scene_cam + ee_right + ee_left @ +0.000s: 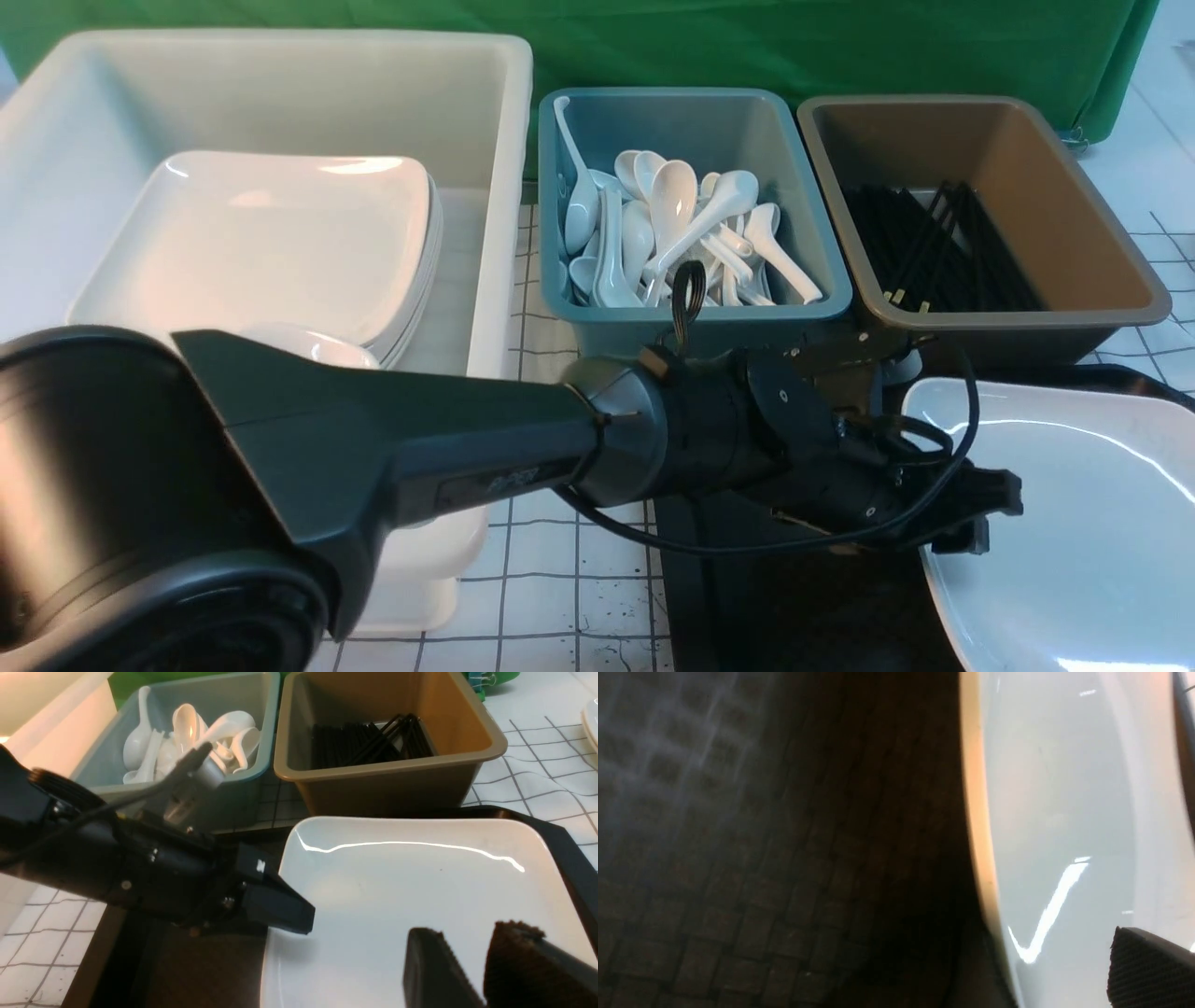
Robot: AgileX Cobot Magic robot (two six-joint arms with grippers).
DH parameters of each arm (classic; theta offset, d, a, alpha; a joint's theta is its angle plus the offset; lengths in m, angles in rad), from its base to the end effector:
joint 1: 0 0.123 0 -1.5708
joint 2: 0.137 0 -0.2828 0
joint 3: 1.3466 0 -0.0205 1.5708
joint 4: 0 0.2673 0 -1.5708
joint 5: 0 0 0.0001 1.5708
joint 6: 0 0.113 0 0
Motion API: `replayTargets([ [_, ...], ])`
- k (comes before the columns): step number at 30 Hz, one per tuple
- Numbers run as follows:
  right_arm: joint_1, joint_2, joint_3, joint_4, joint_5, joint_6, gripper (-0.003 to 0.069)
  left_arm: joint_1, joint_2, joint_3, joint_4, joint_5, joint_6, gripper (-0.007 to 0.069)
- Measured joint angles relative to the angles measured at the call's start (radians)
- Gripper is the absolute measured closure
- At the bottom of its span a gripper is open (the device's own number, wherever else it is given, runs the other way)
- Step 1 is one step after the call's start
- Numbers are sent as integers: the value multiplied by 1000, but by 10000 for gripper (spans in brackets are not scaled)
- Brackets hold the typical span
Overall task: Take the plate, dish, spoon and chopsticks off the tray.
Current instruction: Use the left arm to put the plate into the large storage box on the left
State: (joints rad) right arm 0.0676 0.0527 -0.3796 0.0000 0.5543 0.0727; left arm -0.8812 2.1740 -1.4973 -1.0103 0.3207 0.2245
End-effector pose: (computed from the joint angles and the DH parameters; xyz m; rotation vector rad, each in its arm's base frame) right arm 0.0704 0.0048 0.2868 0.0044 1.7121 0.1043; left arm 0.2966 -0.4072 0.1249 0.3035 2.5702 -1.0464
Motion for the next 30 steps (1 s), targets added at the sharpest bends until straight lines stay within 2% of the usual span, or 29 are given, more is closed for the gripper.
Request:
replayTargets([
  [4, 0, 0, 0, 0, 0, 1, 419, 0, 0, 0, -4, -1, 0, 299],
  [9, 0, 0, 0, 0, 0, 1, 419, 0, 0, 0, -4, -6, 0, 386],
  [11, 0, 0, 0, 0, 0, 1, 419, 0, 0, 0, -7, -10, 0, 458],
  [12, 0, 0, 0, 0, 0, 1, 419, 0, 0, 0, -7, -10, 0, 464],
  [13, 0, 0, 0, 0, 0, 2, 419, 0, 0, 0, -7, -8, 0, 508],
  [17, 0, 0, 0, 0, 0, 2, 419, 7, -13, 0, 2, 1, 5, 599],
  [30, 0, 0, 0, 0, 0, 2, 419, 172, -271, 0, 79, 88, 26, 600],
])
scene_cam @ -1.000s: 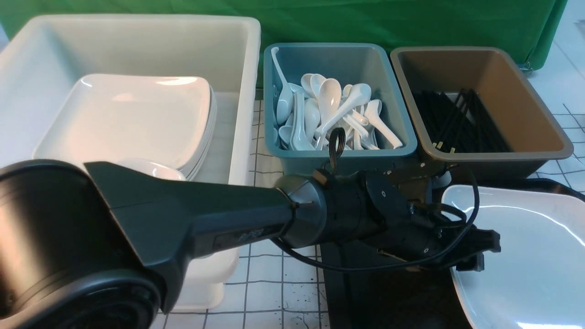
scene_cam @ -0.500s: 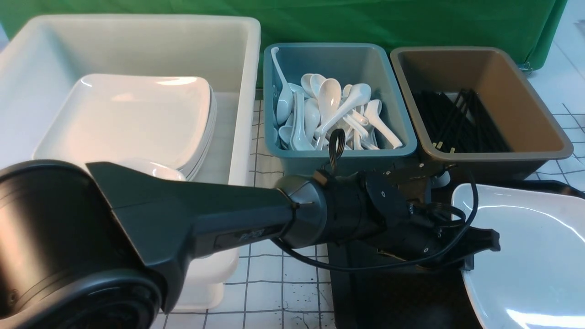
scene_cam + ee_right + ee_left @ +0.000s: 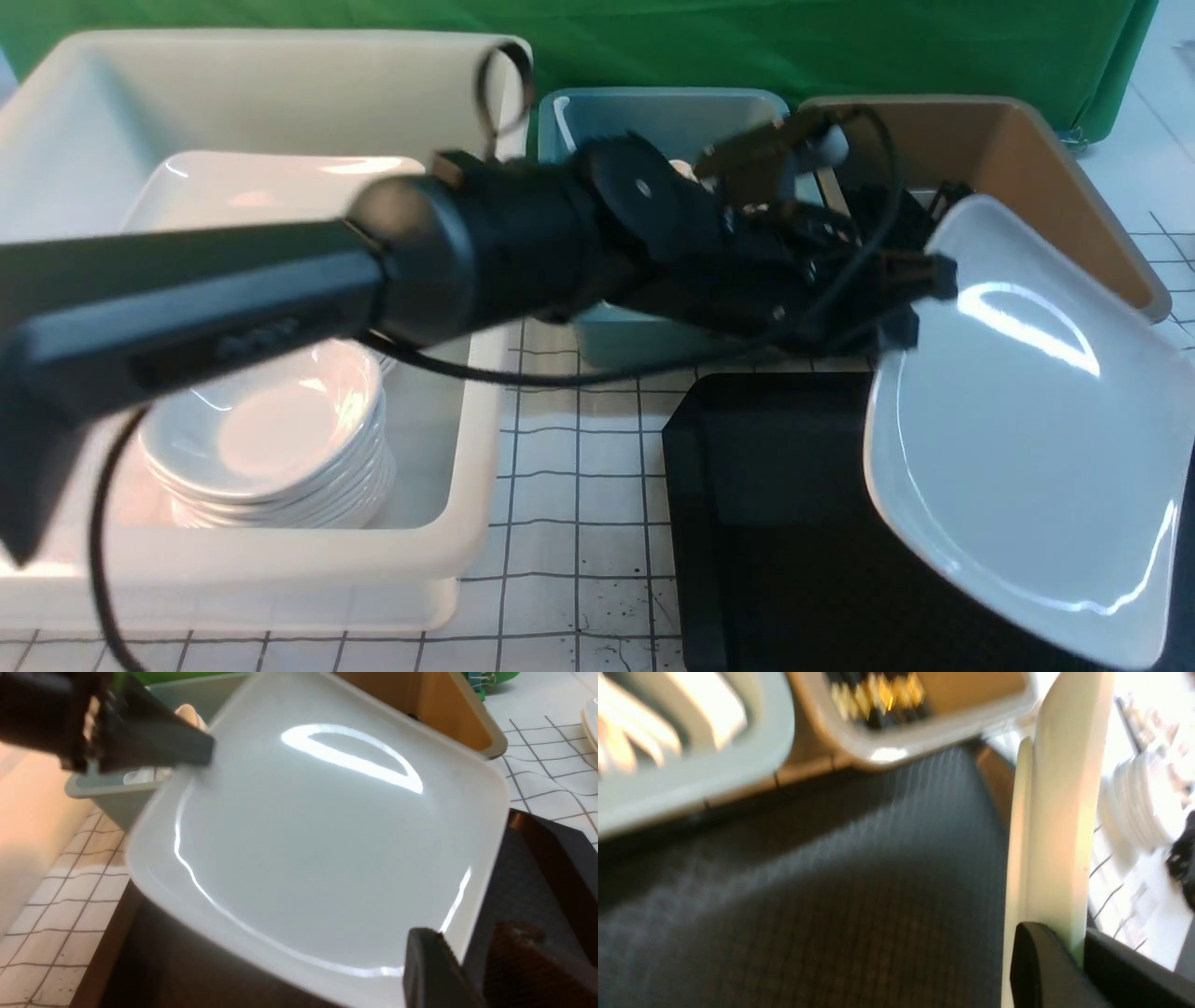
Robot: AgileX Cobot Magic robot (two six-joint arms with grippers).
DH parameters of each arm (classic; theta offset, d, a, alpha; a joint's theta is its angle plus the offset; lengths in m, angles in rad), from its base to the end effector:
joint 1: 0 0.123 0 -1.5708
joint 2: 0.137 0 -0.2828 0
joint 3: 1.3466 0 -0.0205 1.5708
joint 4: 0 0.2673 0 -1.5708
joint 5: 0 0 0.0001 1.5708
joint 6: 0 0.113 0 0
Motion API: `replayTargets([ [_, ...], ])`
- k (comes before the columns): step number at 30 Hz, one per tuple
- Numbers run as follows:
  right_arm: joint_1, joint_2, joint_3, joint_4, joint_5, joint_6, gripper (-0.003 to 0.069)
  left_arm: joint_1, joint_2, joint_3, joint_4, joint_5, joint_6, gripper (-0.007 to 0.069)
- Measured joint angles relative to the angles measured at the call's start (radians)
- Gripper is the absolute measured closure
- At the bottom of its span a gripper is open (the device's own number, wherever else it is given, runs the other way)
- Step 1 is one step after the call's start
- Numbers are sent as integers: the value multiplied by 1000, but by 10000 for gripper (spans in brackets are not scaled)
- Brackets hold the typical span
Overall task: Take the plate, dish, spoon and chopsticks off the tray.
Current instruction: Use the left arm to put the plate into the large storage box on the left
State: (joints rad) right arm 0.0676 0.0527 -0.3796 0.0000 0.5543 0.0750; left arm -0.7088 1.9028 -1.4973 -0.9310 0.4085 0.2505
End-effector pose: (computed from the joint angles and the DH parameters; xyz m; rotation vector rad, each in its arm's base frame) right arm 0.0704 0.0048 0.2868 0.0063 1.7121 0.1060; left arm 0.3395 -0.3386 0.2531 0.2883 2.3124 -1.0876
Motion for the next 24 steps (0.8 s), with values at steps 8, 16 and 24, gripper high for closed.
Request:
replayTargets([
  [8, 0, 0, 0, 0, 0, 0, 419, 45, -107, 0, 10, 39, 9, 600],
  [16, 0, 0, 0, 0, 0, 0, 419, 189, -247, 0, 11, 86, 12, 600],
  [24, 0, 0, 0, 0, 0, 0, 419, 545, -399, 0, 1, 258, 41, 600],
])
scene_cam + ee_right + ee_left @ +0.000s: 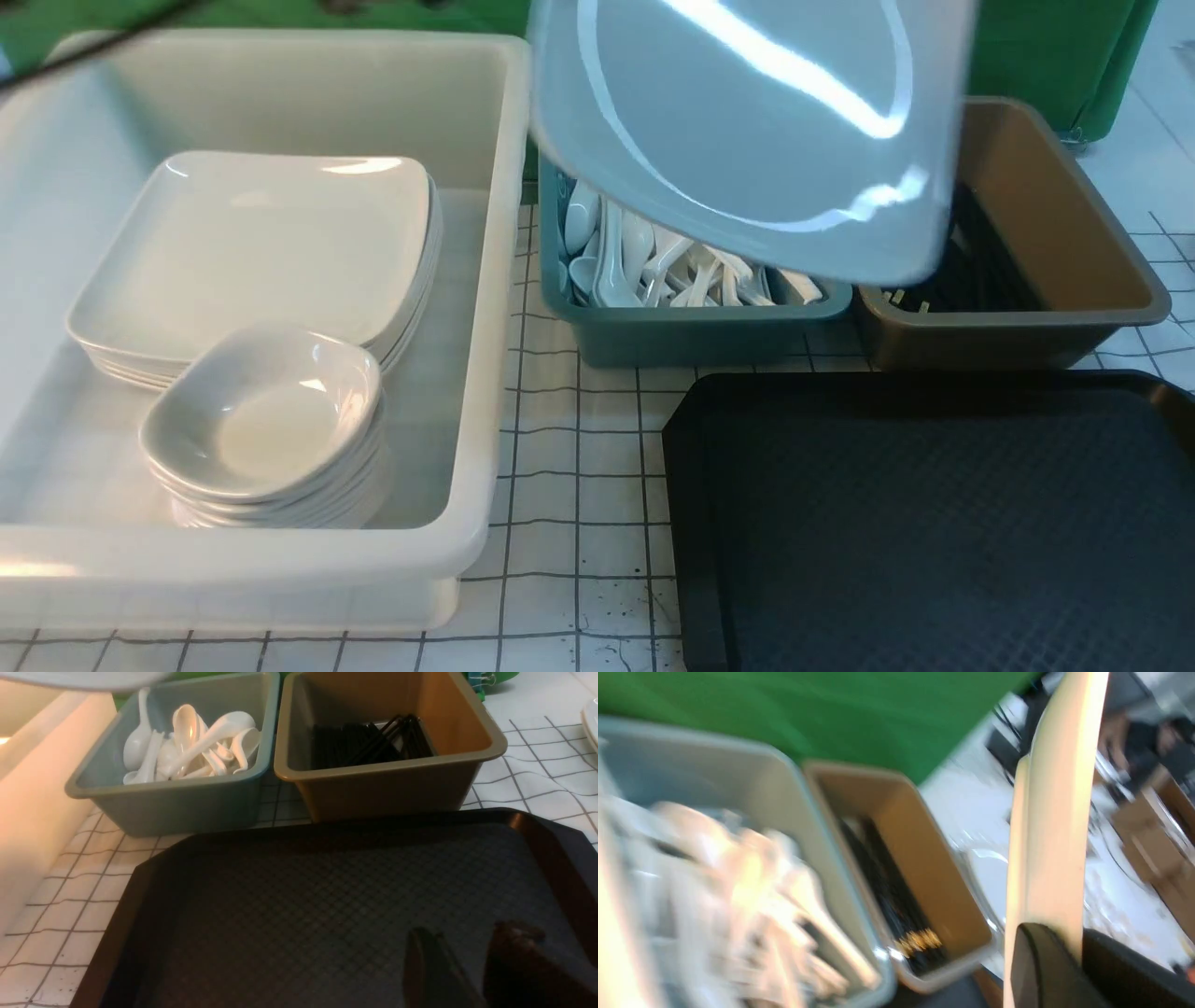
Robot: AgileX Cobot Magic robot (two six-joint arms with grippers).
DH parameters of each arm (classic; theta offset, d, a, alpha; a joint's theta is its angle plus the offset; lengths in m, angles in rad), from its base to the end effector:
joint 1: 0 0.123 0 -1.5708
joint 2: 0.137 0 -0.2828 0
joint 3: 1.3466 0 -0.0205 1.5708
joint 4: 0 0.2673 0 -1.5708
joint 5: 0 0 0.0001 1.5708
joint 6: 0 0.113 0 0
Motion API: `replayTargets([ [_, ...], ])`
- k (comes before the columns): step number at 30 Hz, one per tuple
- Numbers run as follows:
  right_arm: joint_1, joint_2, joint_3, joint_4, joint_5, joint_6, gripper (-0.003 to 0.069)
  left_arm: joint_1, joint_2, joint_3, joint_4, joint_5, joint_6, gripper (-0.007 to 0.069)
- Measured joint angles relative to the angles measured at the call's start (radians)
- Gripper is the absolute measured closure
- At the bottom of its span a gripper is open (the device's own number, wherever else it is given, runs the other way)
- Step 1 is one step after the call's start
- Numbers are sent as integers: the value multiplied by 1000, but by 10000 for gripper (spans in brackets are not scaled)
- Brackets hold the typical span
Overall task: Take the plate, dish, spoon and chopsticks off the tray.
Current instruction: Use the left arm to put the plate into the large storage box on the left
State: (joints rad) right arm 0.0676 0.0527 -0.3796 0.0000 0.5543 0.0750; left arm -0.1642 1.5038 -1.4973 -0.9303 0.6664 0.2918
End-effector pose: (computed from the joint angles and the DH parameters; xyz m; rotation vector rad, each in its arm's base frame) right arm 0.0704 0.0048 0.2868 0.0063 1.7121 0.1060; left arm 0.3622 -0.1168 0.4126 0.0076 1.9990 -0.9485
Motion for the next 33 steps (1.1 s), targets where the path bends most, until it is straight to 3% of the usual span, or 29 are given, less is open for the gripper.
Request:
replayTargets([
  [3, 0, 0, 0, 0, 0, 0, 419, 145, -24, 0, -4, 98, 41, 600],
  [7, 0, 0, 0, 0, 0, 0, 419, 430, -30, 0, 3, 280, 74, 600],
  [13, 0, 0, 0, 0, 0, 0, 419, 726, -28, 4, 18, 316, 68, 599],
  [18, 0, 0, 0, 0, 0, 0, 419, 781, -28, 85, 5, 220, 46, 599],
  [33, 0, 0, 0, 0, 0, 0, 419, 729, 13, 384, -127, -38, 46, 599],
])
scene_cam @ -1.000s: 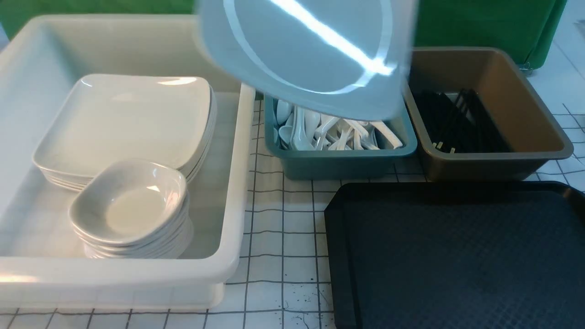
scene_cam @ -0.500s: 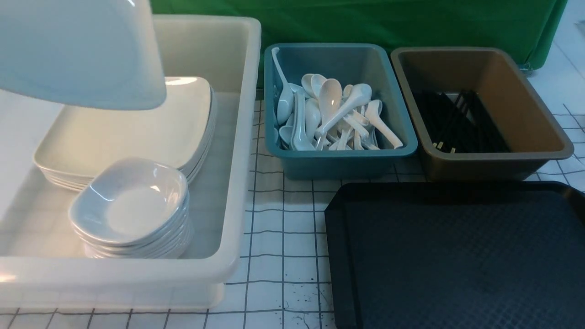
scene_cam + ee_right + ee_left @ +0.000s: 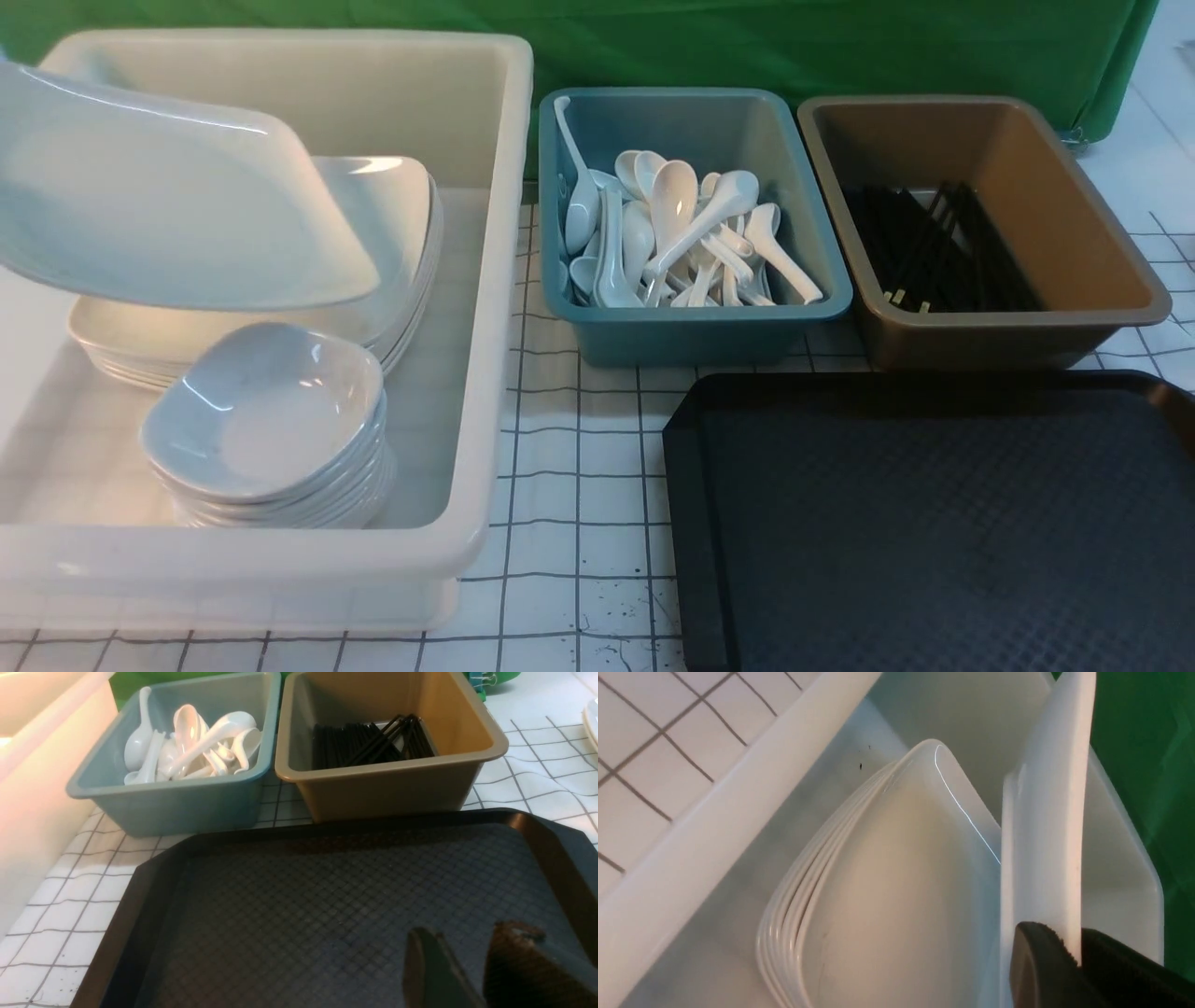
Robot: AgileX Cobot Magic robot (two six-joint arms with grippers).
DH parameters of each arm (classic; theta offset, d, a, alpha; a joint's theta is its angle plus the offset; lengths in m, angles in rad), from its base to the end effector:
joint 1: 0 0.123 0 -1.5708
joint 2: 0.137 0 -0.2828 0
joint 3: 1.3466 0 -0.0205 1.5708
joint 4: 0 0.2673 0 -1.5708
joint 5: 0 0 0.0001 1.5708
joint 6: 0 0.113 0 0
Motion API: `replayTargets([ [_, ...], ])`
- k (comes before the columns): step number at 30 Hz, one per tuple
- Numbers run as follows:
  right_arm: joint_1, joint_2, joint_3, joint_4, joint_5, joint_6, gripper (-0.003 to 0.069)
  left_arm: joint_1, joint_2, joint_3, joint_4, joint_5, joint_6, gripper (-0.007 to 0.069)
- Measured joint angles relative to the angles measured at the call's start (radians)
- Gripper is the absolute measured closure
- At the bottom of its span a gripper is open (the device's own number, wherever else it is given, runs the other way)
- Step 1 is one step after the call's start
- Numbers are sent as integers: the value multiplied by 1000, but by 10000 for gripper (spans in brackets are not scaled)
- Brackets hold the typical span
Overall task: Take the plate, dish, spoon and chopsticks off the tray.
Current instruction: Use the left arm to put the plate into the large storage box on the left
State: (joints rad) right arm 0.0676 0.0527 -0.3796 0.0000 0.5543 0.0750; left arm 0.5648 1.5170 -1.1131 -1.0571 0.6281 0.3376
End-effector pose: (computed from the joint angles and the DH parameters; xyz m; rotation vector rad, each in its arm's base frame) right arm 0.0704 0.0048 0.2868 0.0063 1.7121 0.1060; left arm 0.3355 0.1441 0.2816 -0.9743 1.9643 -0.6296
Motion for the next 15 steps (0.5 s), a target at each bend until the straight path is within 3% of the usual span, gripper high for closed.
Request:
replayTargets([
  [8, 0, 0, 0, 0, 0, 0, 419, -89, 0, 2, -10, -87, 27, 599],
  [15, 0, 0, 0, 0, 0, 0, 419, -220, 22, 2, 137, -196, 51, 601],
])
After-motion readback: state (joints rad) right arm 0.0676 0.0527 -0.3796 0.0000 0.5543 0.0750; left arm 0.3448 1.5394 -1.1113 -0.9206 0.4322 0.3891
